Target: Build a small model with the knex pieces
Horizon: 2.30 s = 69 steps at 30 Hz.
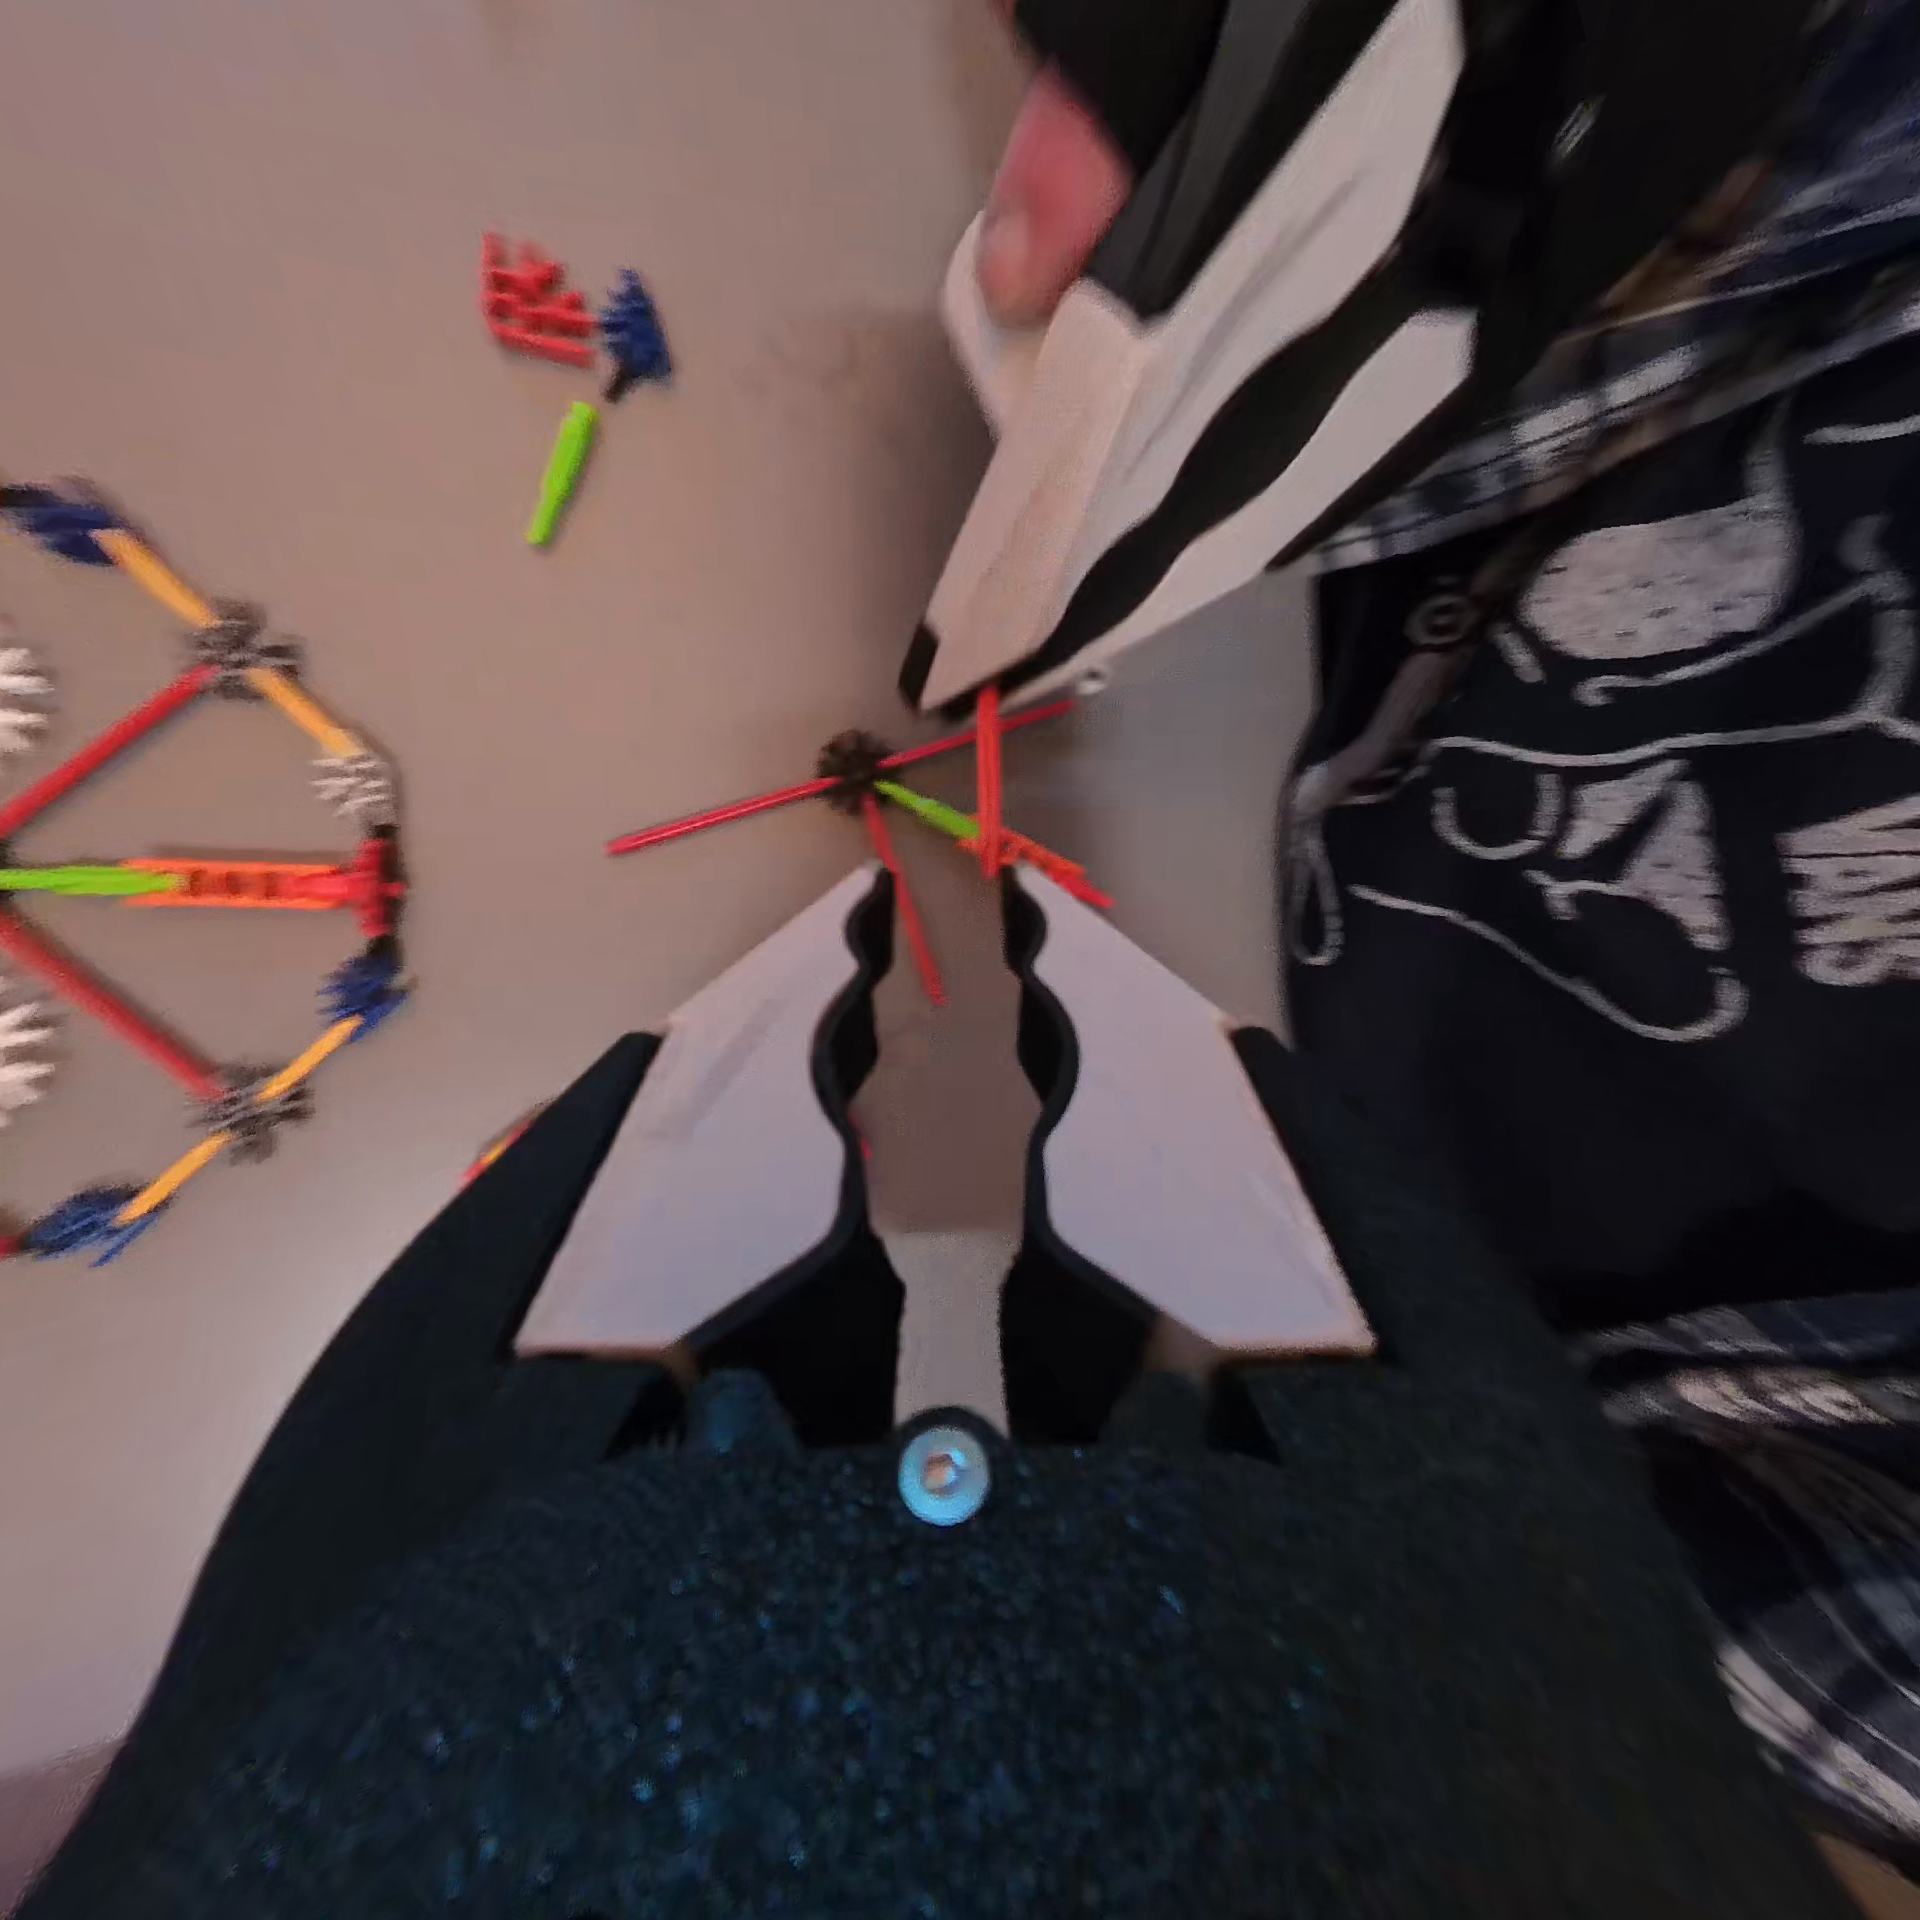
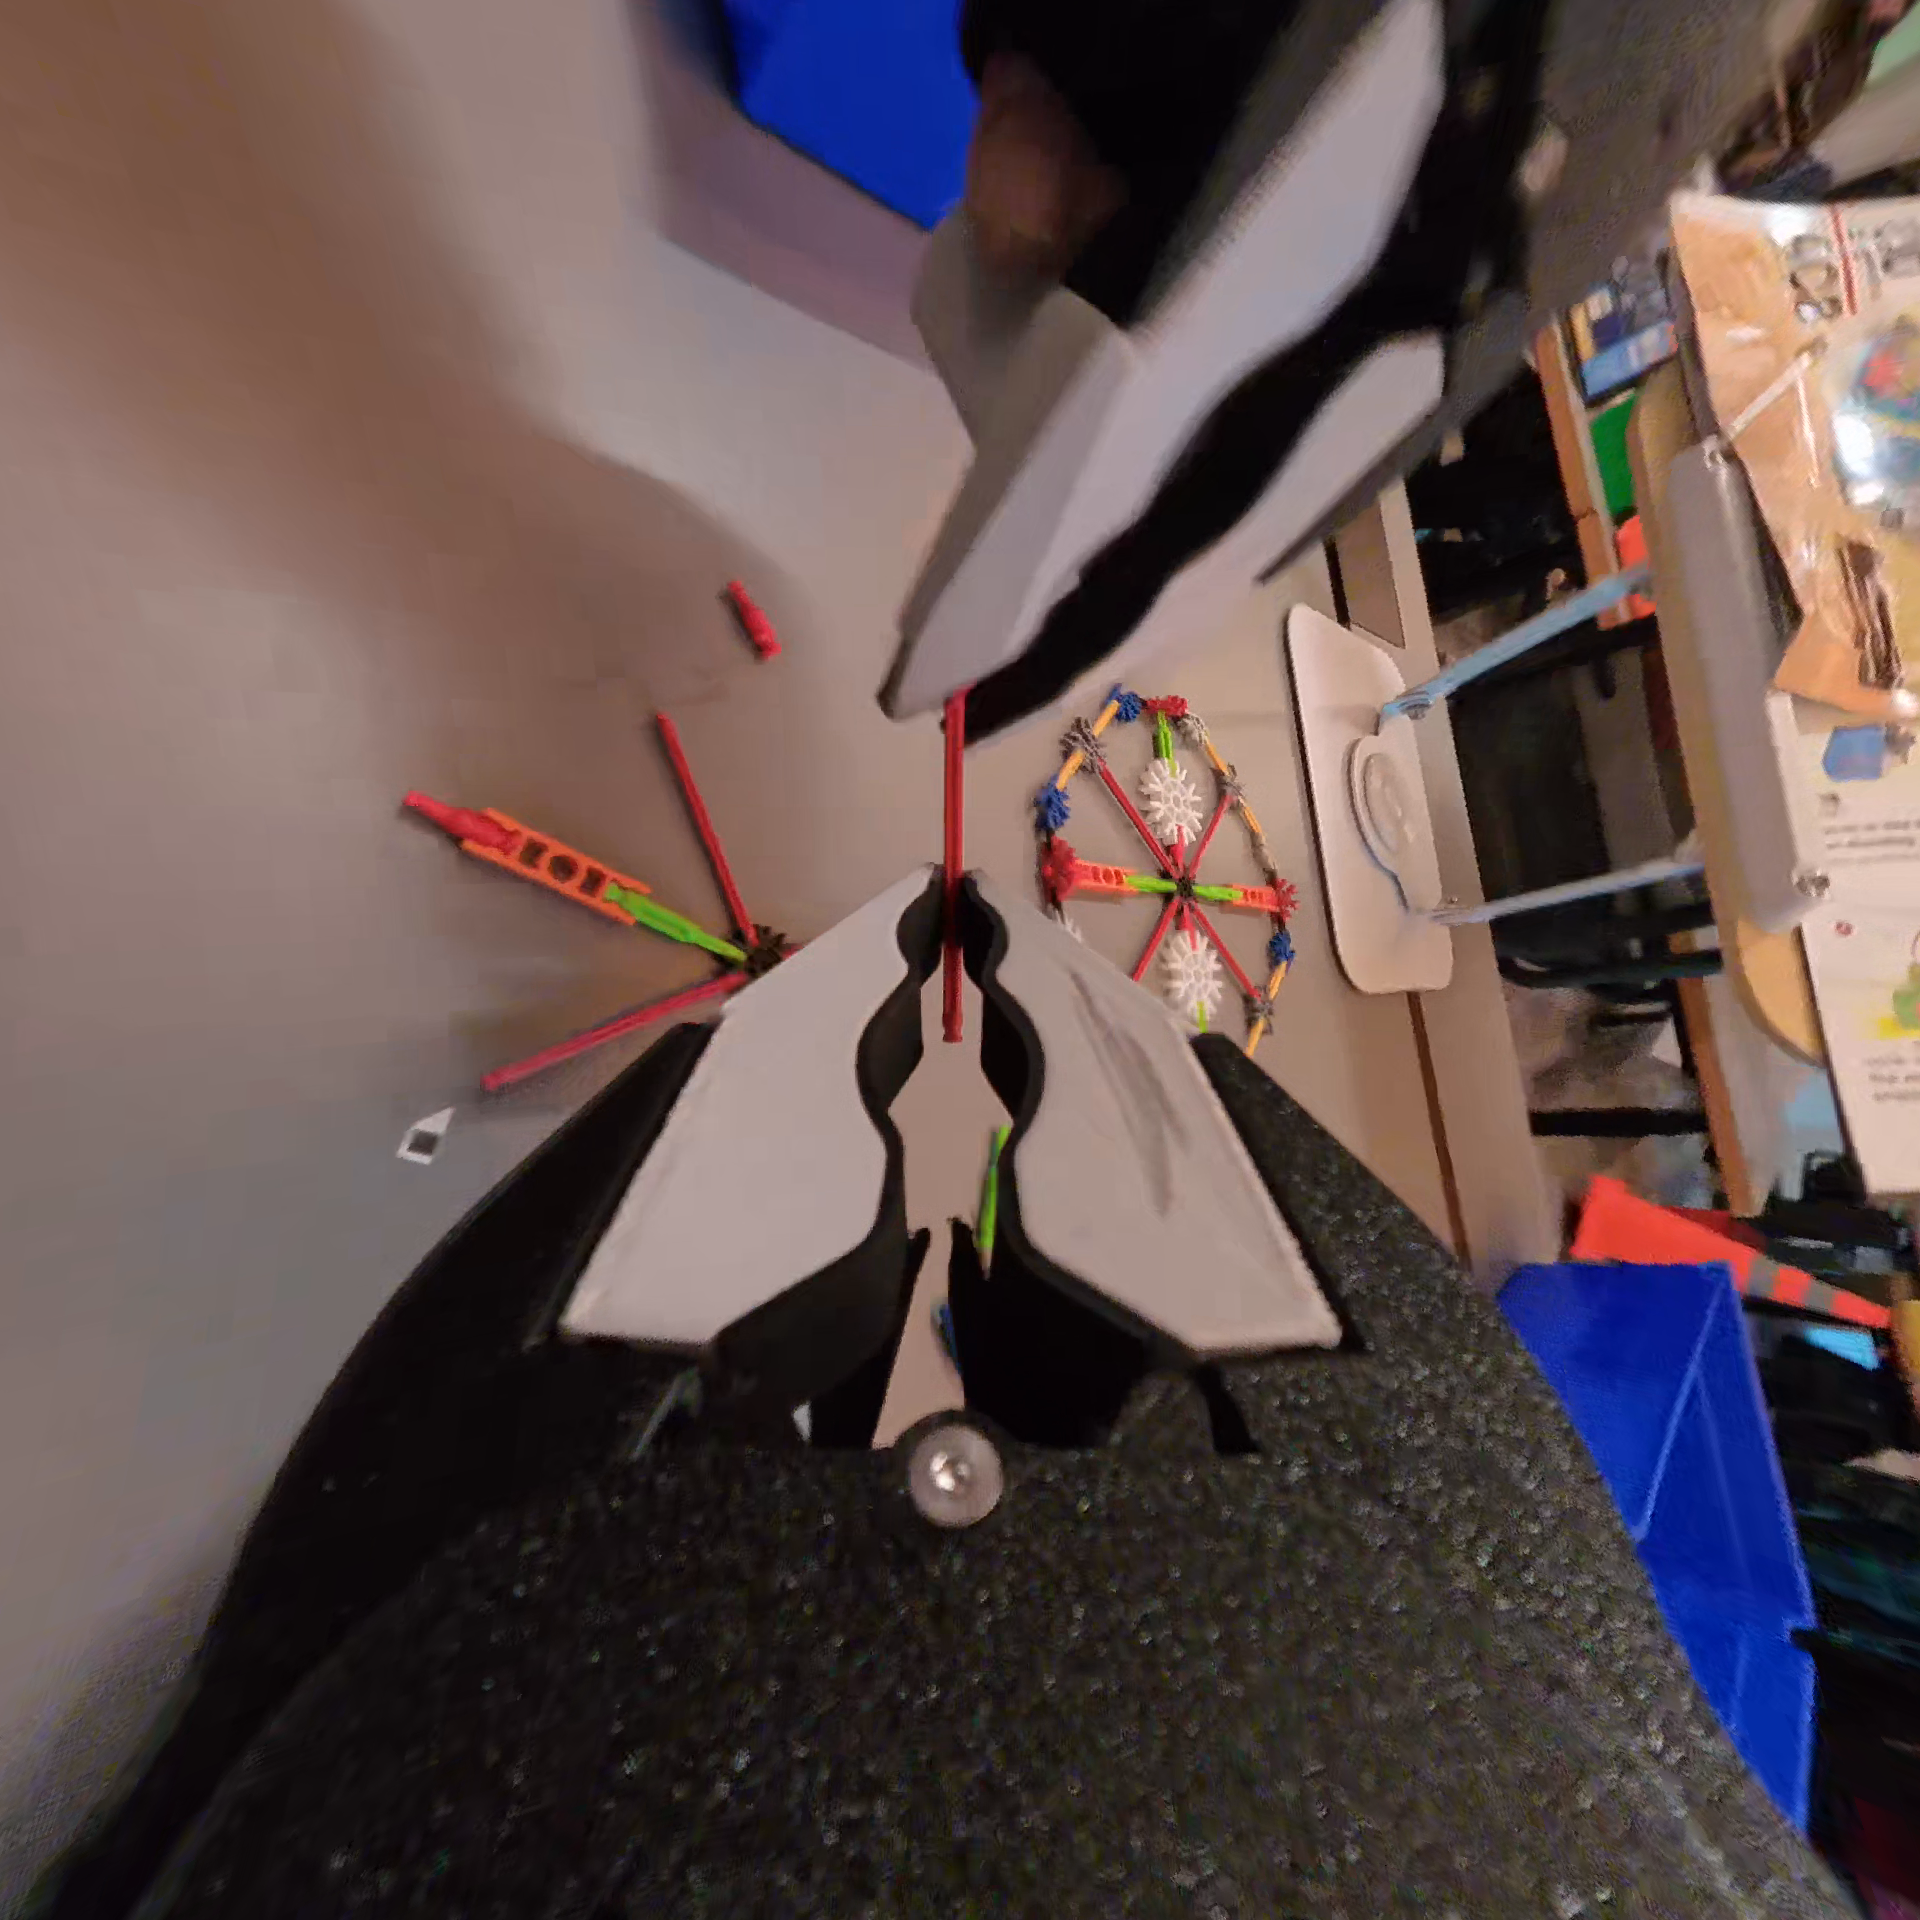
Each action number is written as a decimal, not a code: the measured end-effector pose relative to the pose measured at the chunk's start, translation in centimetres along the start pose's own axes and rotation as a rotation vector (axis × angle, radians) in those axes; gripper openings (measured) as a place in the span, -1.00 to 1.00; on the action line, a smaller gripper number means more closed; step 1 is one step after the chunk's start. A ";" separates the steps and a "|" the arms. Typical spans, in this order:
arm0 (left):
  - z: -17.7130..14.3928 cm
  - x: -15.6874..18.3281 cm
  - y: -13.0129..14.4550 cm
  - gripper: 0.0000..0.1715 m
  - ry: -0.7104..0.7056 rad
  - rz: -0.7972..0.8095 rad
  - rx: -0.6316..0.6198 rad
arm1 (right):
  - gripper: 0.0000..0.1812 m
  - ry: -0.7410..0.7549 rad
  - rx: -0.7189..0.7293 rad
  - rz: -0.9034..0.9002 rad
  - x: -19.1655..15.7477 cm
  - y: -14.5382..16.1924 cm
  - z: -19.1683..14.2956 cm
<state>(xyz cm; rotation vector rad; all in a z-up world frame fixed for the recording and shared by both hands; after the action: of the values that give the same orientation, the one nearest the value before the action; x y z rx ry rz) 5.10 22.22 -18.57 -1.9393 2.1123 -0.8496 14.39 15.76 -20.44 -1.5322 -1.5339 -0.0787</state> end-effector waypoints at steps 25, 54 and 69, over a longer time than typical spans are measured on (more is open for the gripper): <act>7.9 2.8 3.8 -0.56 -0.294 0.092 -0.009 | -0.99 -0.321 -0.081 0.155 -1.2 6.5 0.4; 7.9 2.7 4.1 -0.50 -0.273 0.129 0.014 | -0.97 -0.564 -0.227 0.181 -1.8 5.9 2.4; 7.9 2.8 4.2 -0.48 -0.272 0.120 0.035 | -1.00 -0.553 -0.120 0.280 -1.7 3.7 3.7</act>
<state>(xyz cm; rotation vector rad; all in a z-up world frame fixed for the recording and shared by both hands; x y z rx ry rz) 4.73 17.20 -26.50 -1.7747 2.0146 -0.5602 14.96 17.59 -25.63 -1.9574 -1.7318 0.4556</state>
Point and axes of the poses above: each gripper's, where its closed fingertips meet, z out along the fingers, y out of its underside, x = y × z across the jaws, the point moved 7 cm from there along -z, back along the fingers, and after that the axes turned 2 degrees about -y, right-handed, at the moved point
